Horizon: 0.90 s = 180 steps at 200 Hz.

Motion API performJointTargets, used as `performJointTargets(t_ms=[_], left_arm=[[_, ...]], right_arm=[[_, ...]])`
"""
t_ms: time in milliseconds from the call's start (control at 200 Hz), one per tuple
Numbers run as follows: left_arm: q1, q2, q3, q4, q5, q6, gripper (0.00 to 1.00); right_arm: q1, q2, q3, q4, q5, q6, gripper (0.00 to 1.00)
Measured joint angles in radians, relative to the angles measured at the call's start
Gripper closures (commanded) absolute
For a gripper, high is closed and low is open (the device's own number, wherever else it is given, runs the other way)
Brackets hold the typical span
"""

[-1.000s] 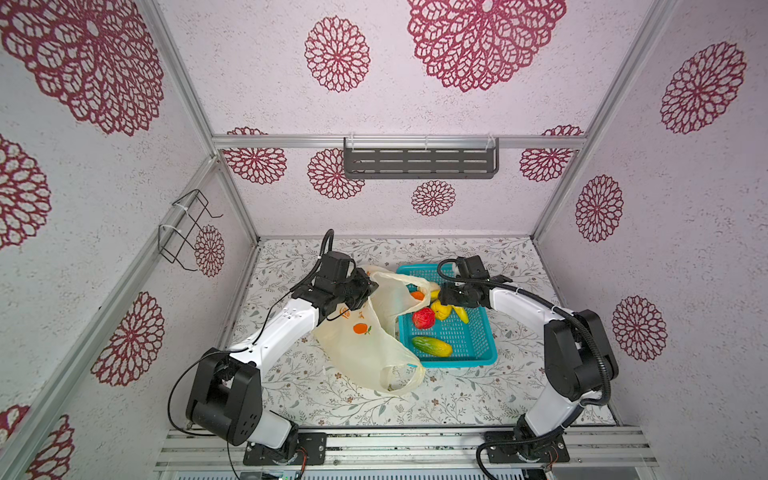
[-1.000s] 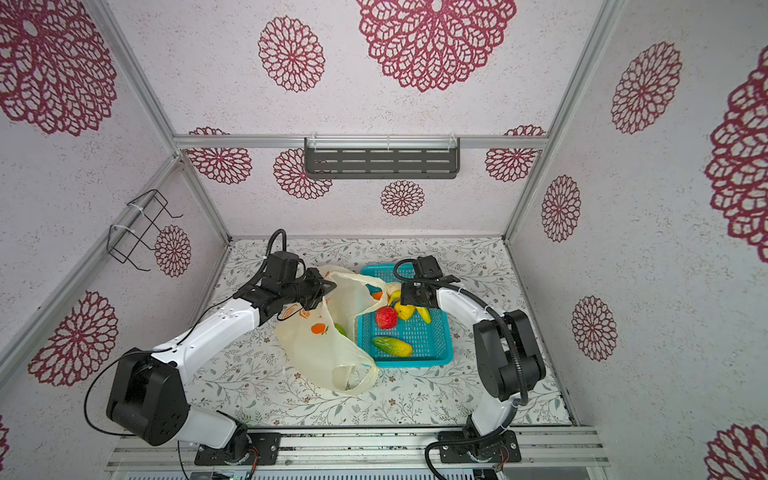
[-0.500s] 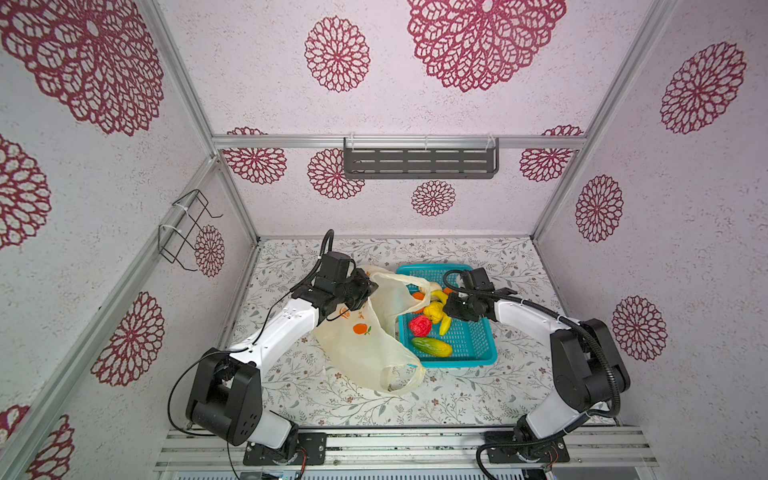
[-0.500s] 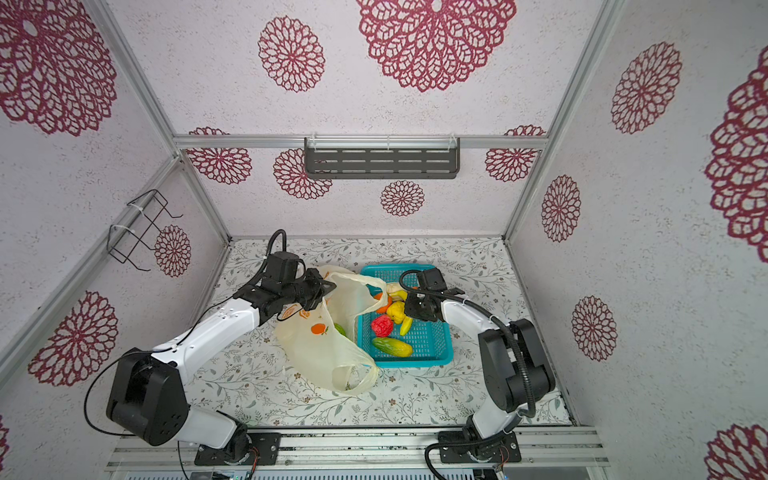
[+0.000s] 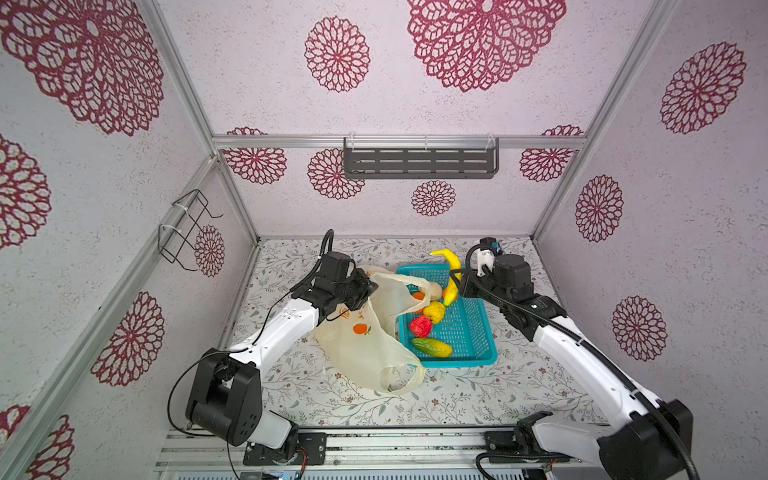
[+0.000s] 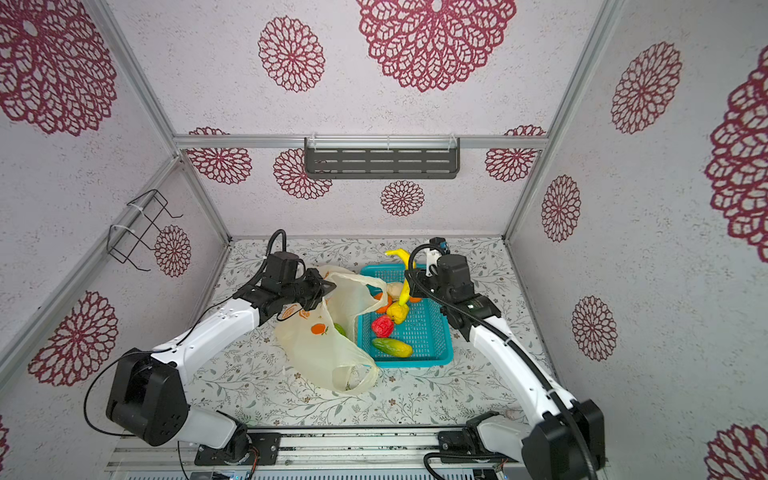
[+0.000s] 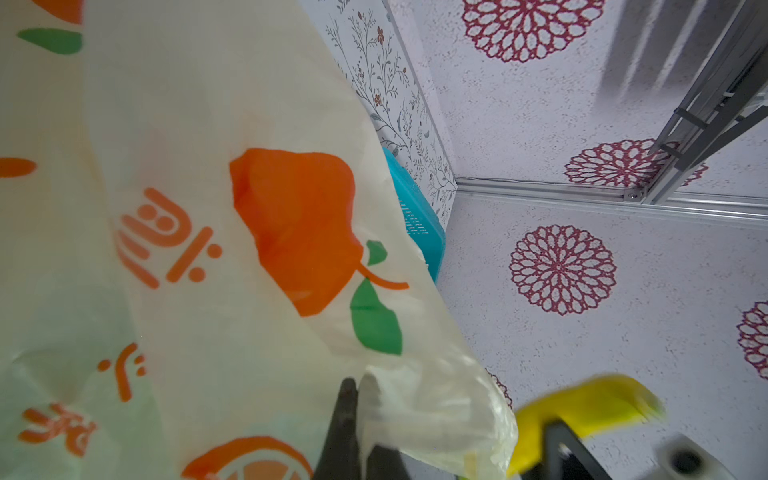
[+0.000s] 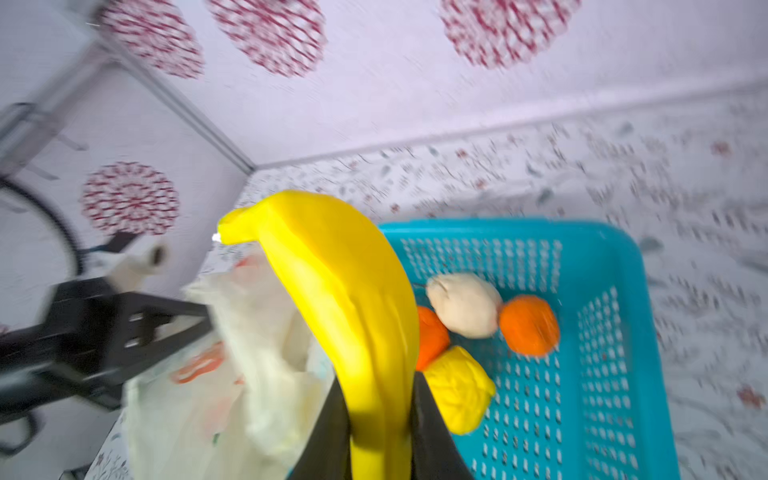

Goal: Place the fruits into the plastic bag
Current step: 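Carry the banana into the bag opening and release it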

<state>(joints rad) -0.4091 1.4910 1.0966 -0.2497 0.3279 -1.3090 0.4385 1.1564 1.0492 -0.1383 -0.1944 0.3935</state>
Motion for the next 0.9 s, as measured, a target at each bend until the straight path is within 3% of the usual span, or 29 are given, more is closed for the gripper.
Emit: performJointTargets(t_ms=[175, 340, 620, 901], left_arm=[[0.0, 0.0, 0.0, -0.003, 0.0, 0.001, 1.0], [0.0, 0.0, 0.016, -0.033, -0.005, 0.023, 1.0], [0.005, -0.025, 0.051, -0.112, -0.029, 0.07, 1.0], [0.006, -0.056, 0.061, -0.168, -0.031, 0.109, 1.0]], right_arm=[[0.166, -0.021, 0.021, 0.044, -0.166, -0.107, 0.78], [0.239, 0.124, 0.014, 0.011, -0.283, -0.156, 0.79], [0.24, 0.302, -0.013, -0.018, -0.267, -0.164, 0.79], [0.241, 0.446, 0.095, -0.025, -0.179, -0.123, 0.79]])
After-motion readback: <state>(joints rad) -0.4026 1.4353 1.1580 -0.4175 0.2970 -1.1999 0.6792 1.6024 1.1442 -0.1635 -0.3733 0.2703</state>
